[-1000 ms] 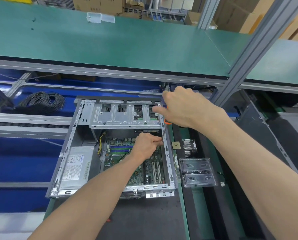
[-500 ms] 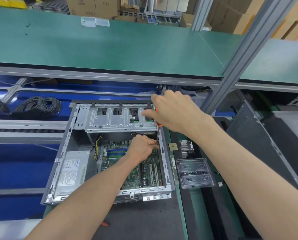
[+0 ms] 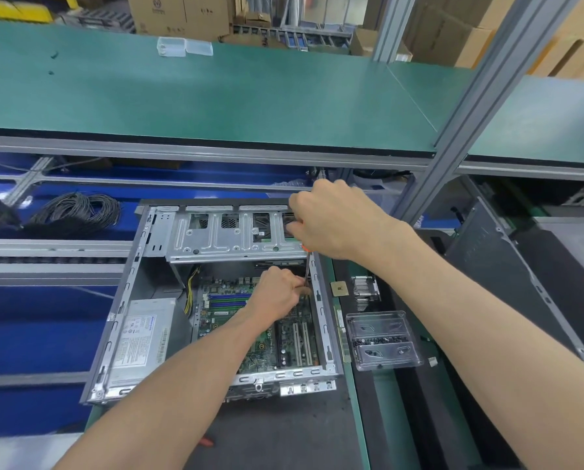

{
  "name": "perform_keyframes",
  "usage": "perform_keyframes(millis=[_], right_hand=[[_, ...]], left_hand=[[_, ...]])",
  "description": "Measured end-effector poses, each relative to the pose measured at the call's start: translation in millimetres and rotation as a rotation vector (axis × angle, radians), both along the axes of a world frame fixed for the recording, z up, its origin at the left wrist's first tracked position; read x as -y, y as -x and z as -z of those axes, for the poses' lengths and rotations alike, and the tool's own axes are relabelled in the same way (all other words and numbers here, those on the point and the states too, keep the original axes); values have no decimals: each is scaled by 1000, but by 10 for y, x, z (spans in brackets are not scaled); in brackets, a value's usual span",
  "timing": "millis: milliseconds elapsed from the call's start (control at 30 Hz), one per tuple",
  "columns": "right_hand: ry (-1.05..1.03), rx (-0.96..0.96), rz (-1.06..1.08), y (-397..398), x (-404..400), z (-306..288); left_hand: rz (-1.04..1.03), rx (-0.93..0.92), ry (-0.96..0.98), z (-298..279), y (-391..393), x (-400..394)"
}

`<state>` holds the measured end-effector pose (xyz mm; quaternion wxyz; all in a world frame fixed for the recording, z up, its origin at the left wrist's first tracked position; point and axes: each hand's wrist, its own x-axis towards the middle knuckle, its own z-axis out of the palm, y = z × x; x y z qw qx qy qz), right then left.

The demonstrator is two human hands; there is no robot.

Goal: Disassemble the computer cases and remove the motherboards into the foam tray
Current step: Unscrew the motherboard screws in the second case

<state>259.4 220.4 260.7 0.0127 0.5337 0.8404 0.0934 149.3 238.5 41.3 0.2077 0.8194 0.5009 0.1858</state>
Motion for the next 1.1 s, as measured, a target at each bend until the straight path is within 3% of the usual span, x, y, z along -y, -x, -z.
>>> perform_keyframes(millis=[200, 267, 333, 400, 667, 733, 867, 1100], right_hand=[[290, -152, -182, -64, 16, -63], [239, -159, -159, -79, 26, -33], [58, -45, -32, -69, 22, -11], [3, 20, 42, -31, 8, -19], [337, -131, -198, 22, 54, -82], [265, -165, -163, -11, 68, -62], [32, -11, 19, -18, 30, -10], [321, -151, -154, -42, 48, -41]], left_hand=[[40, -74, 22, 52, 40, 6], [38, -60, 29, 49, 33, -6], [33, -61, 49, 32, 19, -23], [30, -81, 69, 13, 9, -39], [21, -267, 259, 122, 11, -62], [45, -324, 287, 178, 4, -55], [69, -385, 399, 328, 27, -51], [135, -415, 496, 411, 54, -118]])
